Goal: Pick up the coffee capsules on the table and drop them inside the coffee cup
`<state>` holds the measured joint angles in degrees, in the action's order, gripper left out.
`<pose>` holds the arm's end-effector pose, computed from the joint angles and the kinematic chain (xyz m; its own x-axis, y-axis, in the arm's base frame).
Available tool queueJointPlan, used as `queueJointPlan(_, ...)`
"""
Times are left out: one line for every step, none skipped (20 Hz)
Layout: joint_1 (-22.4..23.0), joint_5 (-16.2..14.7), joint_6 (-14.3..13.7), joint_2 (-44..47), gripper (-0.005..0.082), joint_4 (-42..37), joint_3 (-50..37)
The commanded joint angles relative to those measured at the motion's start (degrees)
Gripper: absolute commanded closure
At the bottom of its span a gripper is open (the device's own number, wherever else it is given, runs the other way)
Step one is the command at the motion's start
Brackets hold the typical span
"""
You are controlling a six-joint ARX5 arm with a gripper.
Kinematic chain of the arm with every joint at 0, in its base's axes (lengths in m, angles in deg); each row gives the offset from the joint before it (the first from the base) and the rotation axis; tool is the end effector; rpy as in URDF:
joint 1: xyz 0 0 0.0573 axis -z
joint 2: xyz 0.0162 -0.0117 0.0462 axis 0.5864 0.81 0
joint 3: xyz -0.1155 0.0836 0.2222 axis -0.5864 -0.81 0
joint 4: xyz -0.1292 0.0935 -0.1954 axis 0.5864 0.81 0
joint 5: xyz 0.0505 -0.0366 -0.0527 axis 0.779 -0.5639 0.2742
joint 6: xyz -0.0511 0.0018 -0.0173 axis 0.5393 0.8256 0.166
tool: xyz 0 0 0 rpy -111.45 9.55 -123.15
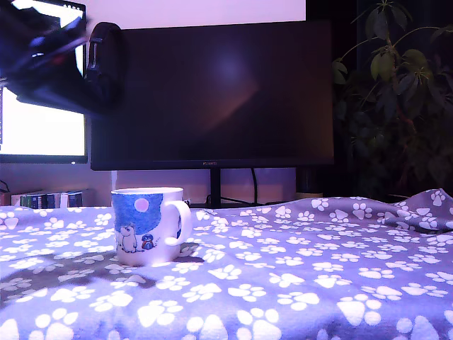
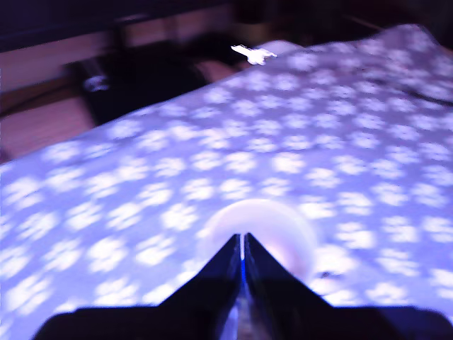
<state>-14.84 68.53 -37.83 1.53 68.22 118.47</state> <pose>0.2001 -0.0833 0.2346 0.7543 -0.5048 -0.4198 0.5224 0.8488 -0.0820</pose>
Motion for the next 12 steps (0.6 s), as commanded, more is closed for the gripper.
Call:
queueJointPlan(-1.5,0.0,0.4,-1.9,0.0788,-0.7,-3.0)
queueJointPlan(-2.4,0.0,0.5,-3.1,0.0788,-0.8,-4.2)
queueJointPlan(-3.4,0.0,0.6,-4.2,0.0788,-0.9,-5.3)
queueJointPlan(-4.4,-0.1,0.6,-5.4,0.0788,-0.9,-6.4)
queueJointPlan(-5.3,-0.1,0.8,-6.6,0.0788,-1.1,-7.5)
queueJointPlan(-6.3,-0.1,1.2,-7.8,0.0788,-1.4,-8.8)
queueJointPlan(-7.2,-0.2,1.4,-9.2,0.0788,-1.4,-9.8)
queueJointPlan(-8.1,-0.2,1.4,-10.5,0.0788,-1.5,-10.8)
queueJointPlan(-8.9,-0.2,1.7,-11.8,0.0788,-1.7,-11.8)
queueJointPlan(-9.7,-0.2,1.8,-13.3,0.0788,-1.9,-12.9)
queueJointPlan(-10.4,-0.2,1.8,-14.7,0.0788,-2.0,-13.9)
queueJointPlan(-11.2,-0.3,2.6,-16.3,0.0788,-2.0,-14.9)
